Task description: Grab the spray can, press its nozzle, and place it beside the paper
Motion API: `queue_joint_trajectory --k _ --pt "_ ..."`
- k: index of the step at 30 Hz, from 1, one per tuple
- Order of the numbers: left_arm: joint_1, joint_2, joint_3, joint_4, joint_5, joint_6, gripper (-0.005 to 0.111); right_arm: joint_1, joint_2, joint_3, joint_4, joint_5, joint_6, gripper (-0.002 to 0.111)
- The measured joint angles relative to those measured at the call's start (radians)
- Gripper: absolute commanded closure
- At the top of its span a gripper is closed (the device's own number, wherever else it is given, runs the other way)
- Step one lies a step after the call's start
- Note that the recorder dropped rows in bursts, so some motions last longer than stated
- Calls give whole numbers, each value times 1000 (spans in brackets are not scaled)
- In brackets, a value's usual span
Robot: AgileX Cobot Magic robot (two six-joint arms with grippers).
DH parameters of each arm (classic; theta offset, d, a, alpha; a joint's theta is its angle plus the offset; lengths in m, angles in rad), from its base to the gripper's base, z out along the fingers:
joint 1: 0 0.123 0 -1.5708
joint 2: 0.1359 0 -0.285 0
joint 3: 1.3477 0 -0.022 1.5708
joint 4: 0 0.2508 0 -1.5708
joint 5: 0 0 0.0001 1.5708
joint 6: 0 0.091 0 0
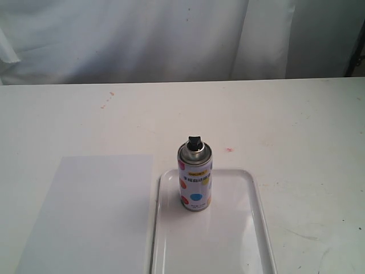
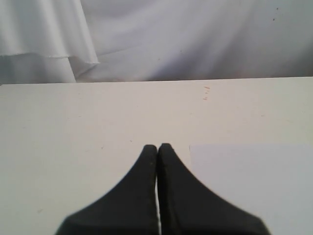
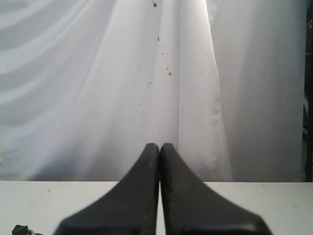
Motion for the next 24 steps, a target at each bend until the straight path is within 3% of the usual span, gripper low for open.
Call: queue_joint_trajectory --k 24 --pt "0 0 0 -21 -2 -12 107 0 0 0 0 0 0 108"
